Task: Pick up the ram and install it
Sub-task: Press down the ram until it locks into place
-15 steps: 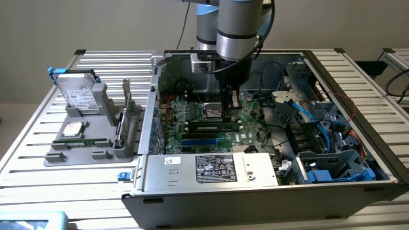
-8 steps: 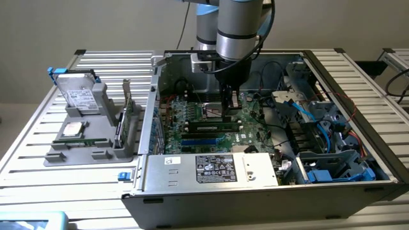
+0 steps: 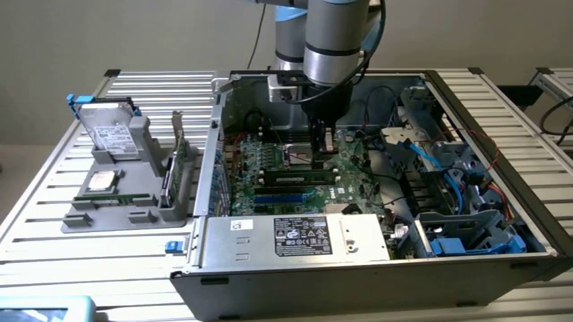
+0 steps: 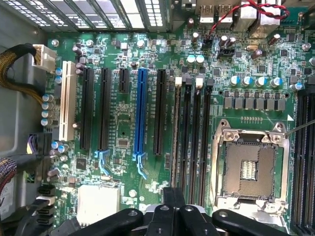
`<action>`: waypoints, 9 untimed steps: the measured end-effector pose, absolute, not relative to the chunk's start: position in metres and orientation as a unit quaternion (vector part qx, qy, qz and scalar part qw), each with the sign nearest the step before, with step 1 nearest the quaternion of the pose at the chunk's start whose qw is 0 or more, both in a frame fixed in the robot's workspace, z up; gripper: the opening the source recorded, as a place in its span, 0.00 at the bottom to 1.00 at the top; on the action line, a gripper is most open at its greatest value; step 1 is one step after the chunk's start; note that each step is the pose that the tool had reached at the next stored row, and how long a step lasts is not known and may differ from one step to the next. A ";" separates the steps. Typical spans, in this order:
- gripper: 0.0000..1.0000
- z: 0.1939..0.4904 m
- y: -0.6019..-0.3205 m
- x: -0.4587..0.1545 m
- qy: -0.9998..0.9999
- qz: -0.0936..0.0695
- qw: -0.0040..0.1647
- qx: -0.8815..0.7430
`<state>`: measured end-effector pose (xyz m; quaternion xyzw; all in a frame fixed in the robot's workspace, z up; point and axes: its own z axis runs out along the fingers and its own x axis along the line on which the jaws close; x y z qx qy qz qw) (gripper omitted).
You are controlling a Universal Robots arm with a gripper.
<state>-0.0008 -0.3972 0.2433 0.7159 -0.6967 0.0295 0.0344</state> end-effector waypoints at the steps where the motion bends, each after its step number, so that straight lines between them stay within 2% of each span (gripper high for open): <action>1: 0.11 0.243 -0.398 -0.001 -0.698 0.028 0.033 0.715; 9: 0.11 0.240 -0.401 -0.001 -0.711 0.024 0.029 0.702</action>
